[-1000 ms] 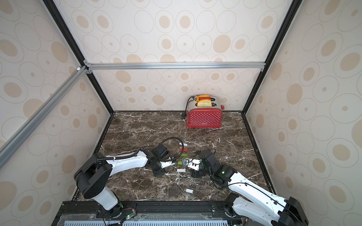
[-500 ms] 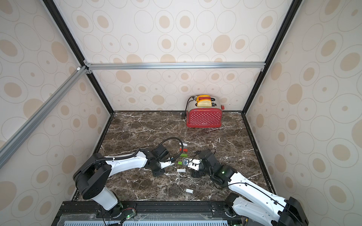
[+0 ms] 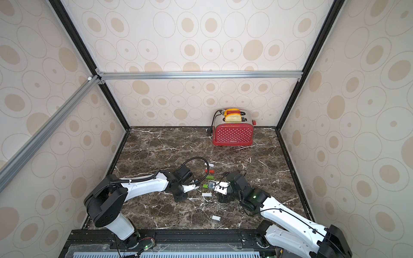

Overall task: Close the usb drive cover
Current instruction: Pick up the cover from the center of the board.

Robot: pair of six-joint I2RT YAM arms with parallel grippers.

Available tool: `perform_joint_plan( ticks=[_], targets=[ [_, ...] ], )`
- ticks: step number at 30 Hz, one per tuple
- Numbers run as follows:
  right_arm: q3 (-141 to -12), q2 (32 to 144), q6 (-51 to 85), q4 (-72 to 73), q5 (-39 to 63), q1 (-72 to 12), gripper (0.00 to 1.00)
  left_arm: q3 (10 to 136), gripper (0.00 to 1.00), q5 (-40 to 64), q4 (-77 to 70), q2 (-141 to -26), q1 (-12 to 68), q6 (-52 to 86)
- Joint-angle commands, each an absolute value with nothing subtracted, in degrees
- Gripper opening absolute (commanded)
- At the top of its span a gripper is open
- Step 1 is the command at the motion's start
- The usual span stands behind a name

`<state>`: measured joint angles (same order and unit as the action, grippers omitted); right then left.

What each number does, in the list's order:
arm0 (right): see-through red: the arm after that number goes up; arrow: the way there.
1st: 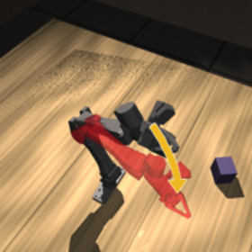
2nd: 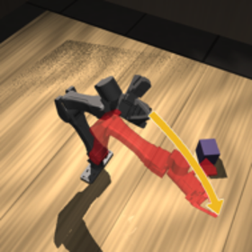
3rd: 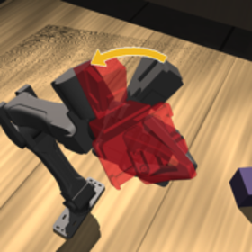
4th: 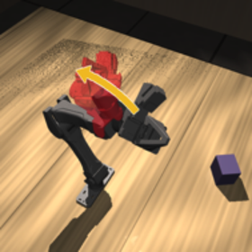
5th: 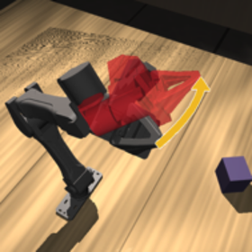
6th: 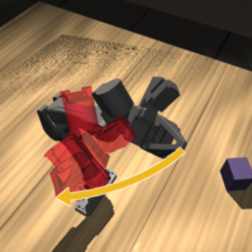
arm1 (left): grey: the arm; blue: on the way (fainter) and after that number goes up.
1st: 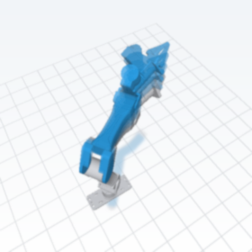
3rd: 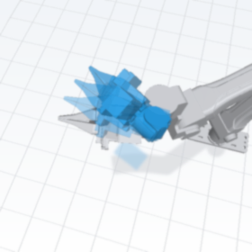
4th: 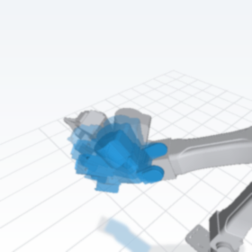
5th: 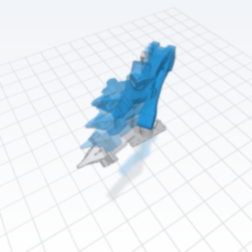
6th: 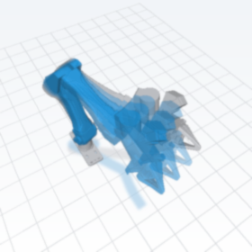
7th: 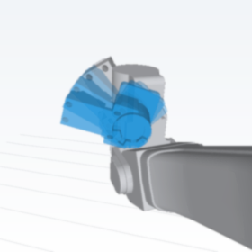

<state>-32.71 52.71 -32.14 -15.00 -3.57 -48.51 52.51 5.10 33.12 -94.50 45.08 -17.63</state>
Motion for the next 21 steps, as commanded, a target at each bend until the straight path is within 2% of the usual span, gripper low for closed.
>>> perform_joint_plan(
  ticks=[1, 10, 21],
  targets=[
    [-32.3, 51.7, -32.2, -15.3, -3.8, -48.3, 0.99, 53.2, 0.24, 4.6, 35.1, -96.5, 45.4, -18.3],
    [-33.8, 50.9, -32.2, -20.2, -1.2, -48.3, 1.0, 52.6, 0.19, 4.6, 34.4, -94.7, 45.3, -19.5],
    [-37.6, 52.3, -29.4, -33.5, 7.3, -52.4, 0.94, 54.5, 0.15, 10.4, 39.4, -87.4, 40.9, -22.4]
  ],
)
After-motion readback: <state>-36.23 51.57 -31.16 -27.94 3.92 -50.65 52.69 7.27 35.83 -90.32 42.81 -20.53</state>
